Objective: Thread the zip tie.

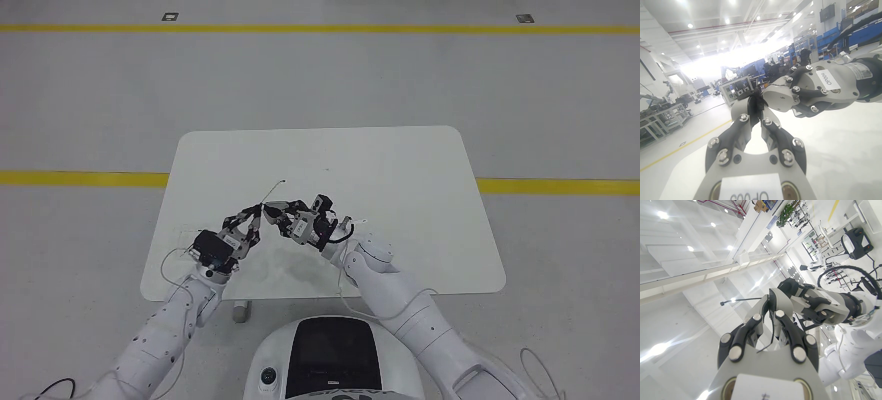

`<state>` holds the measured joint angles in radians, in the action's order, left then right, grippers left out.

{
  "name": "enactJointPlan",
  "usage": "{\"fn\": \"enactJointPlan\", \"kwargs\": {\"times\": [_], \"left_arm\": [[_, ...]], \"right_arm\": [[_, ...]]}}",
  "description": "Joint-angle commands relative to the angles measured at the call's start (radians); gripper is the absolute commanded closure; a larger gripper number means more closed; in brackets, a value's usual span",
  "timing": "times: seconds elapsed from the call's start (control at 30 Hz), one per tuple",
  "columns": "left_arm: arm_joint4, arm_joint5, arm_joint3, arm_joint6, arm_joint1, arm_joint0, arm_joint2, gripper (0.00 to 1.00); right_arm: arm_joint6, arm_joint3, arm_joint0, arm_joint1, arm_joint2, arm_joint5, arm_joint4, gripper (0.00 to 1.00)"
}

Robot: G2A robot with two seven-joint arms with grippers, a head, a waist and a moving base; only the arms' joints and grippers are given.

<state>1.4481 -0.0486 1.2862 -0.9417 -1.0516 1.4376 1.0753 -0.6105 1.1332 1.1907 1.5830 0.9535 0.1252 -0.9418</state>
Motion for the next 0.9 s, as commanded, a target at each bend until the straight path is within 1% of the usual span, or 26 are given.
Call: {"fn": "enactJointPlan", "kwargs": {"times": [0.0,0.87], "left_arm": [[0.000,0.000,-0.003,-0.001,0.000,0.002,0.003,1.00],[0.009,-0.014,-0.023,-0.013,-0.002,0.027,0.031,1.00]], "right_arm": [[0.000,0.000,0.000,0.000,0.000,0.000,0.000,1.00],[0.000,0.000,0.000,0.000,0.000,0.000,0.000,1.00]]}}
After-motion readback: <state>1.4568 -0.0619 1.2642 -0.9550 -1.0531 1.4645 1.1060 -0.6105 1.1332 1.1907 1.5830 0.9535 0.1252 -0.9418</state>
